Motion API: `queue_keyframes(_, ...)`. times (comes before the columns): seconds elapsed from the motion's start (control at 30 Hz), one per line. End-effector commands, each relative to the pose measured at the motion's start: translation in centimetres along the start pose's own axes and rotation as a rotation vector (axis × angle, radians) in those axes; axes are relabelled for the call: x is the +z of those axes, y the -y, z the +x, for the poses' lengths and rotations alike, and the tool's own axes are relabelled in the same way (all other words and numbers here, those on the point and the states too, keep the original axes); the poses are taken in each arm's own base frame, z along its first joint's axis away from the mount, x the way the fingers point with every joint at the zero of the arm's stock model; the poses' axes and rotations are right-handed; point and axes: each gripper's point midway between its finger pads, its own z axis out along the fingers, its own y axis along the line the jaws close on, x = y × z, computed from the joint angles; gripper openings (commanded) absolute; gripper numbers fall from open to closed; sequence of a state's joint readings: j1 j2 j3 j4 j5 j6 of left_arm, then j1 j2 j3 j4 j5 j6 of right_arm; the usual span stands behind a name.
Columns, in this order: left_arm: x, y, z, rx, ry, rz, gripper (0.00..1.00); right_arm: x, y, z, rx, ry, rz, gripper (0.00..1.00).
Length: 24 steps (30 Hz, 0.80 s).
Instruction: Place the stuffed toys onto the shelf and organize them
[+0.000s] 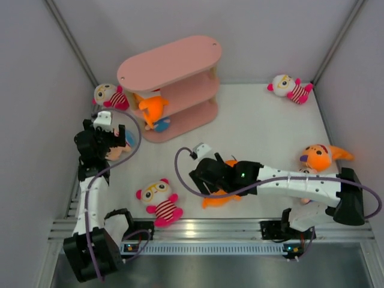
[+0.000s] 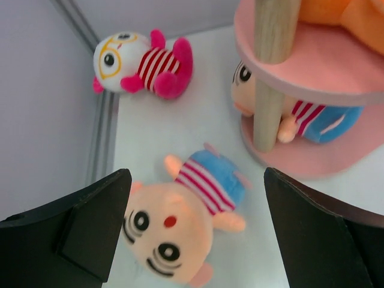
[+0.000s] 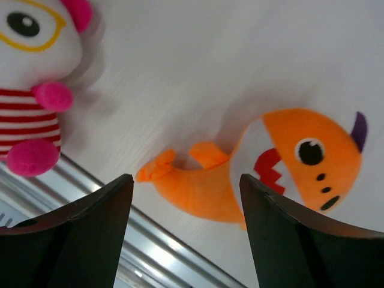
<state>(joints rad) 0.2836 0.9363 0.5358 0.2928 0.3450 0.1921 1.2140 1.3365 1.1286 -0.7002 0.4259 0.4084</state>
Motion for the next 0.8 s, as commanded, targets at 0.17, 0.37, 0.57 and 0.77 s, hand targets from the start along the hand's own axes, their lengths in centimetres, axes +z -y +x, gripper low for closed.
queue_keyframes(0.17,-9.5,-2.7,11.2,0.073,-0.752,-0.181,0.98,0.8,-3.2,7.8,0.121,-0.156,-0.016,0.72)
queue_keyframes(0.37,-11.4,-2.4,11.3,0.076,-0.744,-0.208,0.98,2.6,-2.6,10.1,0.202,-0.158,0.033,0.76)
queue_keyframes(0.57,-11.1,-1.5,9.2,0.053,-0.653,-0.173,0.98,6.0,-1.9,13.0,0.213,-0.184,0.087,0.75)
queue_keyframes(0.77,-11.3,-1.4,9.3,0.047,-0.665,-0.172,0.98,8.5,-0.5,14.1,0.199,-0.207,0.122,0.37)
